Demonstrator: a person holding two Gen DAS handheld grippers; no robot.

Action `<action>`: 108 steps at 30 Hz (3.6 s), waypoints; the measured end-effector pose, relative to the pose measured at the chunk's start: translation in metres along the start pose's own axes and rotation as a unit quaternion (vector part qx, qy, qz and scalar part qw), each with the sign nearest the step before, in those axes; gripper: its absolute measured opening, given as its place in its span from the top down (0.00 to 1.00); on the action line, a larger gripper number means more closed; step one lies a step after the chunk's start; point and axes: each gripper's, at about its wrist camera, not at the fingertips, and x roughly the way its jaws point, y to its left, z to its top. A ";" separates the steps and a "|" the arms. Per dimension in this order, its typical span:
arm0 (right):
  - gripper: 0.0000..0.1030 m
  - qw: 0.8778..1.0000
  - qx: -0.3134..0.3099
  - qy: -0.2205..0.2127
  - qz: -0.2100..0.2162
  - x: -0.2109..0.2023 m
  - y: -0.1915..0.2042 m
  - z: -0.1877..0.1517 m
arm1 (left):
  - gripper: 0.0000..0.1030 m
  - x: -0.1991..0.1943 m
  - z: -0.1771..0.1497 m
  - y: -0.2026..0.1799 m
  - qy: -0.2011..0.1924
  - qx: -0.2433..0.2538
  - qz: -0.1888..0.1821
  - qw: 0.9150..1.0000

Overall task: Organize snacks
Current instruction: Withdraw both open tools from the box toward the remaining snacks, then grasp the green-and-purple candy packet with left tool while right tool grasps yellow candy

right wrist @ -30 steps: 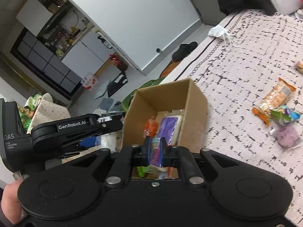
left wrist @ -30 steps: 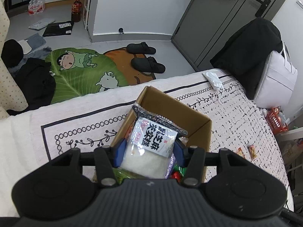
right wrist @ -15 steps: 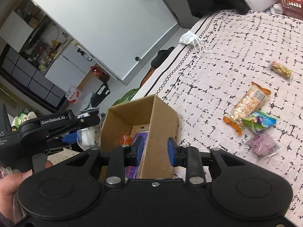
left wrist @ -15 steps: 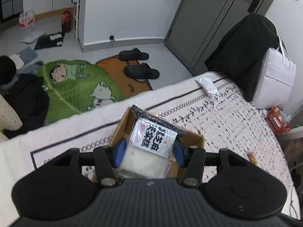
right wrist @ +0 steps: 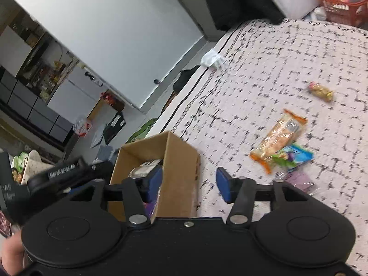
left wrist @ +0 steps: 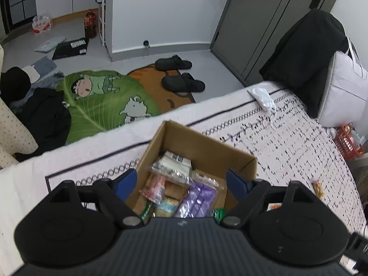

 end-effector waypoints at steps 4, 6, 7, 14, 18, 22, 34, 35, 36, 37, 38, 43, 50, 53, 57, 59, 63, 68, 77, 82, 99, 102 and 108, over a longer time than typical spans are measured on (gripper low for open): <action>0.36 1.000 0.008 -0.010 -0.012 -0.011 -0.012 0.007 | 0.18 -0.005 -0.007 -0.004 0.010 0.004 -0.003 1.000; 0.30 1.000 0.010 -0.017 -0.017 -0.017 -0.017 0.008 | 0.18 -0.009 -0.012 -0.009 0.011 0.012 -0.003 1.000; 0.29 1.000 0.009 -0.020 -0.020 -0.020 -0.018 0.009 | 0.18 -0.010 -0.013 -0.012 0.012 0.015 -0.005 1.000; 0.18 0.999 -0.008 -0.025 -0.030 -0.038 -0.027 0.012 | 0.07 -0.020 -0.026 -0.032 0.007 0.029 -0.028 0.999; 0.13 0.998 -0.017 -0.033 -0.043 -0.049 -0.032 0.013 | 0.02 -0.026 -0.034 -0.046 0.004 0.043 -0.040 0.998; 0.08 0.998 -0.036 -0.032 -0.051 -0.061 -0.038 0.014 | 0.00 -0.032 -0.040 -0.059 0.000 0.053 -0.047 0.998; 0.06 0.995 -0.037 -0.055 -0.073 -0.096 -0.068 0.017 | 0.00 -0.035 -0.059 -0.095 0.016 0.066 -0.068 0.995; 0.06 0.995 -0.037 -0.057 -0.076 -0.098 -0.070 0.017 | 0.00 -0.035 -0.061 -0.098 0.018 0.064 -0.070 0.995; 0.06 0.994 -0.038 -0.061 -0.081 -0.100 -0.072 0.018 | 0.00 -0.035 -0.062 -0.101 0.020 0.064 -0.070 0.995; 0.06 0.993 -0.037 -0.066 -0.086 -0.103 -0.074 0.018 | 0.00 -0.035 -0.063 -0.103 0.020 0.066 -0.070 0.995; 0.06 0.993 -0.038 -0.070 -0.090 -0.105 -0.076 0.019 | 0.00 -0.035 -0.064 -0.106 0.020 0.069 -0.071 0.995; 0.06 0.991 -0.035 -0.082 -0.097 -0.114 -0.092 0.021 | 0.00 -0.035 -0.071 -0.124 0.019 0.081 -0.074 0.994; 0.06 0.986 -0.056 -0.096 -0.122 -0.117 -0.107 0.024 | 0.00 -0.034 -0.083 -0.150 0.009 0.091 -0.088 0.992; 0.06 0.983 -0.083 -0.099 -0.133 -0.118 -0.109 0.025 | 0.01 -0.030 -0.087 -0.159 0.008 0.087 -0.094 0.992; 0.06 0.982 -0.090 -0.099 -0.132 -0.115 -0.116 0.027 | 0.04 -0.022 -0.090 -0.169 0.011 0.083 -0.099 0.992; 0.06 0.983 -0.086 -0.097 -0.130 -0.112 -0.122 0.029 | 0.07 -0.018 -0.093 -0.175 0.014 0.081 -0.103 0.991; 0.06 0.981 -0.078 -0.094 -0.151 -0.104 -0.135 0.032 | 0.17 -0.006 -0.099 -0.186 0.024 0.070 -0.107 0.992; 0.08 0.977 -0.094 -0.097 -0.164 -0.095 -0.143 0.033 | 0.36 0.016 -0.104 -0.193 0.050 0.040 -0.106 0.992; 0.18 0.968 -0.170 -0.096 -0.158 -0.070 -0.139 0.035 | 0.48 0.053 -0.110 -0.204 0.066 0.000 -0.089 0.994; 0.20 0.971 -0.167 -0.076 -0.153 -0.050 -0.143 0.040 | 0.50 0.075 -0.113 -0.211 0.067 -0.014 -0.078 0.995; 0.39 0.979 -0.139 -0.050 -0.143 0.001 -0.165 0.048 | 0.75 0.096 -0.110 -0.220 0.041 -0.008 -0.049 0.998; 0.39 0.979 -0.132 -0.052 -0.143 0.007 -0.166 0.050 | 0.75 0.094 -0.100 -0.223 0.034 -0.002 -0.057 0.998; 0.39 0.977 -0.140 -0.068 -0.145 0.019 -0.162 0.054 | 0.75 0.101 -0.084 -0.227 0.030 0.003 -0.061 0.998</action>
